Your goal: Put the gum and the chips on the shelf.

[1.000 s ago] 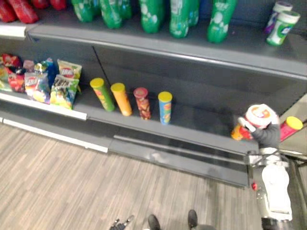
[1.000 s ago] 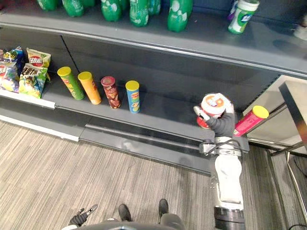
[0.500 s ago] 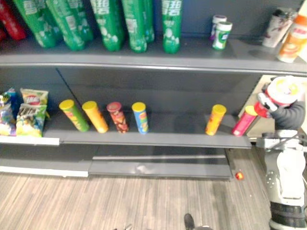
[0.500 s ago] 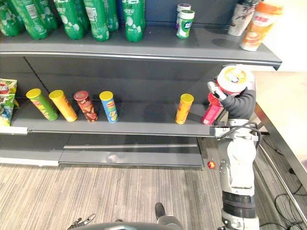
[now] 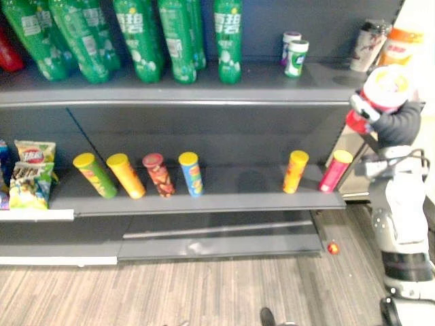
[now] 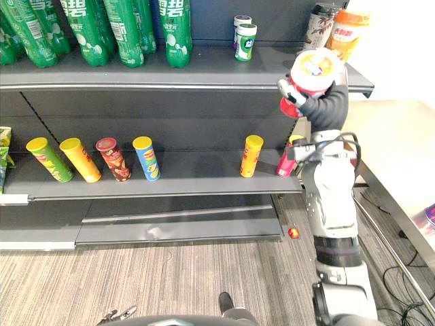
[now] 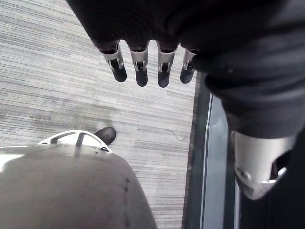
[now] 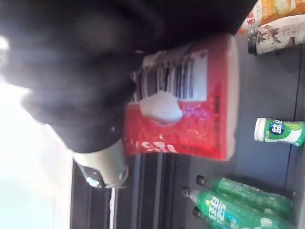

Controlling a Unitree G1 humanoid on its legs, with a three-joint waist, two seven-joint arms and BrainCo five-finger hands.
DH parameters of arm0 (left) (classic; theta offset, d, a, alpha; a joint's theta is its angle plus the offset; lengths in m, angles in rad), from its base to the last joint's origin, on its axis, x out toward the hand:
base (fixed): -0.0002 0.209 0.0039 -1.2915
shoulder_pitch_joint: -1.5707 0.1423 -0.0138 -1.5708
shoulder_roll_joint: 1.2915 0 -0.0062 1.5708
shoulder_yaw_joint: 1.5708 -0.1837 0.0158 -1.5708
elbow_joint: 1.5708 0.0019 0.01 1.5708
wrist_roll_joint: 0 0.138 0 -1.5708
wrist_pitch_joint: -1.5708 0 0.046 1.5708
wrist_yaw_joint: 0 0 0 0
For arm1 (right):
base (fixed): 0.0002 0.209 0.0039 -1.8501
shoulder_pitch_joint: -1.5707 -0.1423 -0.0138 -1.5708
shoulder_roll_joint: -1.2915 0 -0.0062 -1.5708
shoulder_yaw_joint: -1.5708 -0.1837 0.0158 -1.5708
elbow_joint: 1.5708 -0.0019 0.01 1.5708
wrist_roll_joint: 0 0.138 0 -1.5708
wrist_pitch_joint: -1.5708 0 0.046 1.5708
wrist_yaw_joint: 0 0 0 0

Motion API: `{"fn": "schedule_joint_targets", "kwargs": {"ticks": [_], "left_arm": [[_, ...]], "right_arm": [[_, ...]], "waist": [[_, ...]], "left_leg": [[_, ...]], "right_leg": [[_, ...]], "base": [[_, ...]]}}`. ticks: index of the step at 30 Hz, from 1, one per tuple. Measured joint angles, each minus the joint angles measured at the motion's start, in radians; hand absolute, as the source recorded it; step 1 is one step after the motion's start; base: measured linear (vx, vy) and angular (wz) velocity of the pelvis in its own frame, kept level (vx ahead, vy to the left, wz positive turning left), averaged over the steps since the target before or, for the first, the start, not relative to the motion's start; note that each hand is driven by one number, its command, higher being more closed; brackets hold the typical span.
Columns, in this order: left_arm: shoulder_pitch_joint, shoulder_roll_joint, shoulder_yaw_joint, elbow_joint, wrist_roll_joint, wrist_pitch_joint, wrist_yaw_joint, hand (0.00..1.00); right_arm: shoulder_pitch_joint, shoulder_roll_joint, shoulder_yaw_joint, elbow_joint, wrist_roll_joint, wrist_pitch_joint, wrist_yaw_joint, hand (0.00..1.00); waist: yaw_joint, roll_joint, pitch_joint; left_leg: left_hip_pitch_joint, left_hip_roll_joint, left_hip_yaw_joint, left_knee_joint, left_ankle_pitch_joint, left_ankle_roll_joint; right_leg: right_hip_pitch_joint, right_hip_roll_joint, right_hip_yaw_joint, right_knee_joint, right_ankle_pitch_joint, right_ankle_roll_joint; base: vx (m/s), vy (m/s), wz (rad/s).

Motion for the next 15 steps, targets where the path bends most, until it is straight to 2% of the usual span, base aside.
{"fn": "schedule_joint_targets", "kwargs": {"ticks": [7,10,15], "left_arm": [[-0.006,-0.002,-0.011,0.000,0.000,0.017,0.002,0.00],[-0.013,-0.004,-0.011,0.000,-0.001,0.018,0.005,0.00],[-0.023,-0.006,-0.014,-0.002,-0.001,0.028,0.010,0.00]], "right_arm": [[-0.285,-0.014,0.073,0.269,0.016,0.054,-0.075,1.00],[-0.345,-0.002,0.074,0.320,0.015,0.060,-0.090,1.00],[-0.412,0.042,0.073,0.407,-0.003,0.091,-0.113,1.00]], "waist": [[0.031,0.007,0.001],[0.049,0.010,0.001],[0.054,0.015,0.004]], "left_leg": [[-0.006,0.001,-0.041,0.000,0.003,0.004],[-0.014,0.001,-0.051,0.000,0.004,0.005],[-0.035,0.003,-0.083,0.000,0.009,0.013]], "right_leg": [[0.016,-0.007,-0.039,-0.009,0.003,-0.005],[0.016,-0.009,-0.049,-0.014,0.003,-0.006],[0.015,-0.011,-0.081,-0.020,0.006,-0.010]], "base": [[0.00,-0.036,0.16],[0.01,-0.032,0.13],[0.01,-0.039,0.18]]}}
